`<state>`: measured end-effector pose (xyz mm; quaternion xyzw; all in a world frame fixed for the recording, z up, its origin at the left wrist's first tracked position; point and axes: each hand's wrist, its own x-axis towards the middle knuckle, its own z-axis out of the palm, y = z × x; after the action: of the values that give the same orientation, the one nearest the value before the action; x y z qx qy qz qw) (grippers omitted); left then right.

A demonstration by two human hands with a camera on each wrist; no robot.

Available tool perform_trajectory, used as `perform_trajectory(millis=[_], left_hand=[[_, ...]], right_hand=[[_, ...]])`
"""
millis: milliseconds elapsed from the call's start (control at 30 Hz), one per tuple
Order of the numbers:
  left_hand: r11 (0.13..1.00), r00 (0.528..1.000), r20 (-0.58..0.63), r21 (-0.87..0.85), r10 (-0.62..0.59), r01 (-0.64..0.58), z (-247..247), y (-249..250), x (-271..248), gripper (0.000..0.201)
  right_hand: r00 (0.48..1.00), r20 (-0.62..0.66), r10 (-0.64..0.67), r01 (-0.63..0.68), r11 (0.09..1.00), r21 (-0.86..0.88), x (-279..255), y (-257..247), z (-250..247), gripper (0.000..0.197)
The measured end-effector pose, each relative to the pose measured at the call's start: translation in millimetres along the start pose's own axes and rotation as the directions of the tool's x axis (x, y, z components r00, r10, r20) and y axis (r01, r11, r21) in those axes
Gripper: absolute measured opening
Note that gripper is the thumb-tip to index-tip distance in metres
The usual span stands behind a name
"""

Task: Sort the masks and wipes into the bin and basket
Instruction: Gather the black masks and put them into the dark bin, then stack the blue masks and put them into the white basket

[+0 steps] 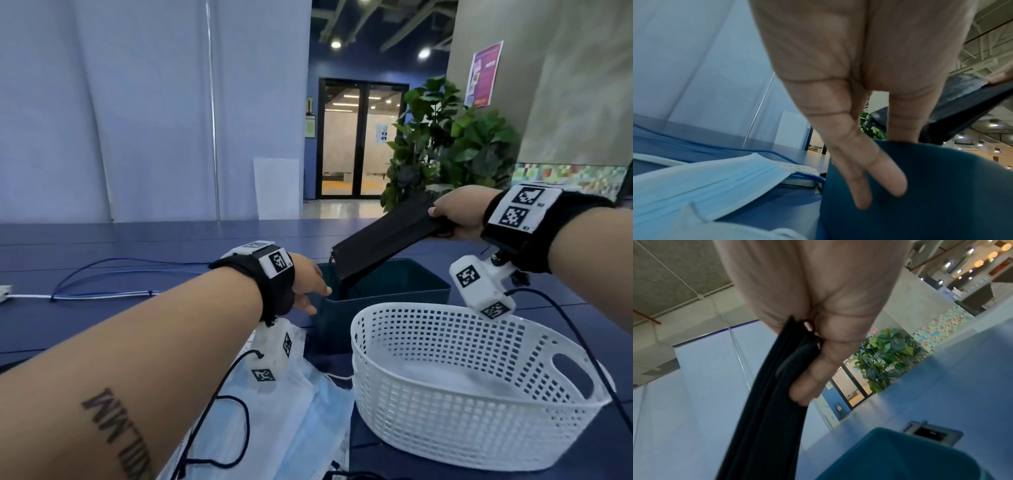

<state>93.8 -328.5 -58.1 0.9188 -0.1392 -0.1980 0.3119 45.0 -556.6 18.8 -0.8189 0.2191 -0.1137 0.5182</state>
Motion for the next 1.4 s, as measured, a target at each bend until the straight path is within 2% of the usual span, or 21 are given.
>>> perform_trajectory(millis=[33, 67, 133, 167, 267, 367, 433, 467, 567, 700, 833, 1000, 1133, 1233, 1333, 1400], left_hand=[[1.000, 1.000, -0.001, -0.011, -0.011, 0.011, 0, -2, 0, 0.046], [1.000, 1.000, 0.007, -0.023, -0.008, 0.008, 0, -4, 1, 0.048], [0.999, 1.000, 0.023, -0.045, -0.003, 0.004, -2, -5, 0, 0.052], [0.999, 0.999, 0.034, -0.044, -0.004, 0.006, -2, -6, -1, 0.053], [0.997, 0.997, 0.073, -0.075, 0.009, -0.003, -4, -9, -8, 0.053], [0.998, 0.997, 0.067, -0.058, 0.033, -0.029, -10, -10, -23, 0.044], [0.999, 0.998, 0.046, -0.030, 0.044, -0.043, -15, -12, -38, 0.039], [0.998, 0.998, 0.034, 0.000, 0.055, -0.055, -17, -13, -47, 0.038], [0.987, 0.994, 0.034, 0.124, 0.103, -0.107, -25, -20, -81, 0.034], [0.974, 0.993, 0.082, 0.204, 0.080, -0.095, -37, -45, -127, 0.028], [0.976, 0.999, 0.043, 0.218, -0.024, 0.014, -54, -88, -159, 0.030], [0.956, 0.977, -0.045, 0.199, -0.209, 0.214, -71, -150, -179, 0.042], [0.938, 0.946, -0.018, 0.125, -0.323, 0.323, -73, -191, -185, 0.041], [0.935, 0.935, 0.039, 0.034, -0.354, 0.352, -65, -201, -182, 0.041], [0.942, 0.942, 0.044, -0.027, -0.332, 0.333, -56, -196, -175, 0.038], [0.952, 0.953, 0.031, -0.046, -0.301, 0.302, -54, -193, -170, 0.035]], right_hand=[[0.997, 0.045, 0.056, -0.055, 0.998, -0.026, -1, 3, 8, 0.013], [0.986, 0.086, 0.143, -0.140, 0.990, -0.031, -2, 6, 14, 0.019], [0.975, 0.104, 0.195, -0.177, 0.971, -0.160, -2, 13, 20, 0.044], [0.977, 0.104, 0.187, -0.163, 0.966, -0.200, -1, 13, 19, 0.046], [0.995, 0.065, 0.073, -0.055, 0.966, -0.251, -9, 4, 17, 0.009], [0.993, 0.030, -0.115, 0.119, 0.957, -0.265, -21, -12, 8, 0.022], [0.981, 0.040, -0.190, 0.194, 0.944, -0.268, -44, -24, 6, 0.017], [0.975, 0.064, -0.214, 0.223, 0.939, -0.261, -58, -28, 6, 0.013], [0.952, 0.143, -0.272, 0.300, 0.924, -0.239, -104, -39, 12, 0.026], [0.910, 0.308, -0.277, 0.341, 0.924, -0.176, -167, -41, 30, 0.018], [0.874, 0.450, -0.183, 0.290, 0.940, -0.181, -206, -23, 54, 0.023], [0.822, 0.568, 0.032, 0.168, 0.940, -0.296, -222, 5, 102, 0.026], [0.827, 0.528, 0.196, 0.007, 0.934, -0.357, -215, 26, 141, 0.043], [0.819, 0.491, 0.298, -0.137, 0.931, -0.337, -207, 42, 160, 0.055], [0.817, 0.476, 0.324, -0.215, 0.939, -0.269, -201, 48, 170, 0.047], [0.829, 0.473, 0.299, -0.219, 0.951, -0.217, -198, 47, 174, 0.026]])
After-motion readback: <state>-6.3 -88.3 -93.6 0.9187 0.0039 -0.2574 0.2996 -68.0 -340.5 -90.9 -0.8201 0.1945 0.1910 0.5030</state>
